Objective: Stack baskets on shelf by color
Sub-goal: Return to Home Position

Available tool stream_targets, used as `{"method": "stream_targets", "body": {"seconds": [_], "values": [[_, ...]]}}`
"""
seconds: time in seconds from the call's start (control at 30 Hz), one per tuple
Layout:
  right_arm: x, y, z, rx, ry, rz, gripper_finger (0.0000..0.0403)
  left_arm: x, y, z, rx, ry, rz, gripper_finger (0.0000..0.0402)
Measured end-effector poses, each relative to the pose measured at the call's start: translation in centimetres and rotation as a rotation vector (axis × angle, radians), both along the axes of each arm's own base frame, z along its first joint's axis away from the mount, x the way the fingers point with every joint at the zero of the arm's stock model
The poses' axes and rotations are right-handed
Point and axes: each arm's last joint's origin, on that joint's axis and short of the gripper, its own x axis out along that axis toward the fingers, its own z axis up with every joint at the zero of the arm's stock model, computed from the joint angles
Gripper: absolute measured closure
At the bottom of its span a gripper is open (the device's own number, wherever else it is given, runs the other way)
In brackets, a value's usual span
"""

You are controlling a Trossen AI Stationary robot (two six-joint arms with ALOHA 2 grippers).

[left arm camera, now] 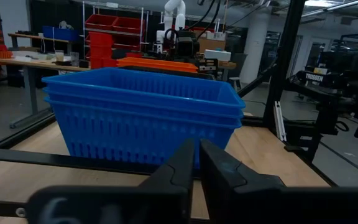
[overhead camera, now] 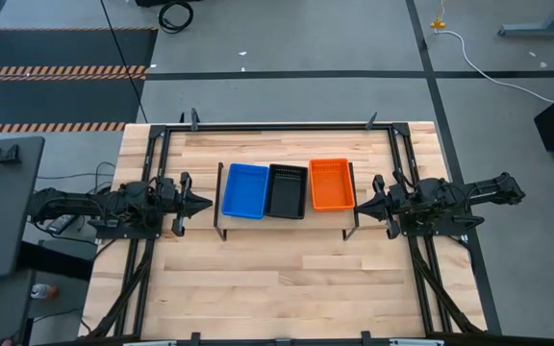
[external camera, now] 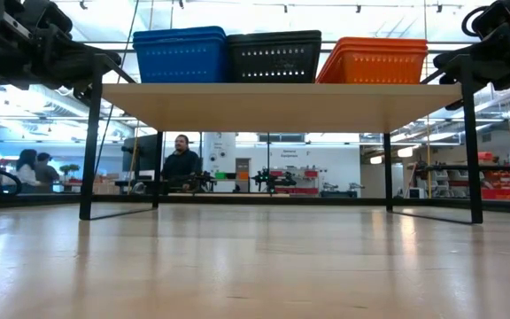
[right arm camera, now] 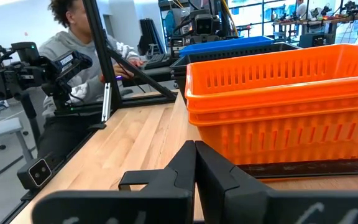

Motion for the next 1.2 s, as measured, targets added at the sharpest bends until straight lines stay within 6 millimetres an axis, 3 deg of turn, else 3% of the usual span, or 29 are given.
{"method": "stream_targets", "body": {"seconds": [1.2], "values": [[0.0,0.0,0.01,0.0,0.0,0.0,0.0386,0.0,0.0,0.0,0.0,0.0,0.0,0.0368]]}}
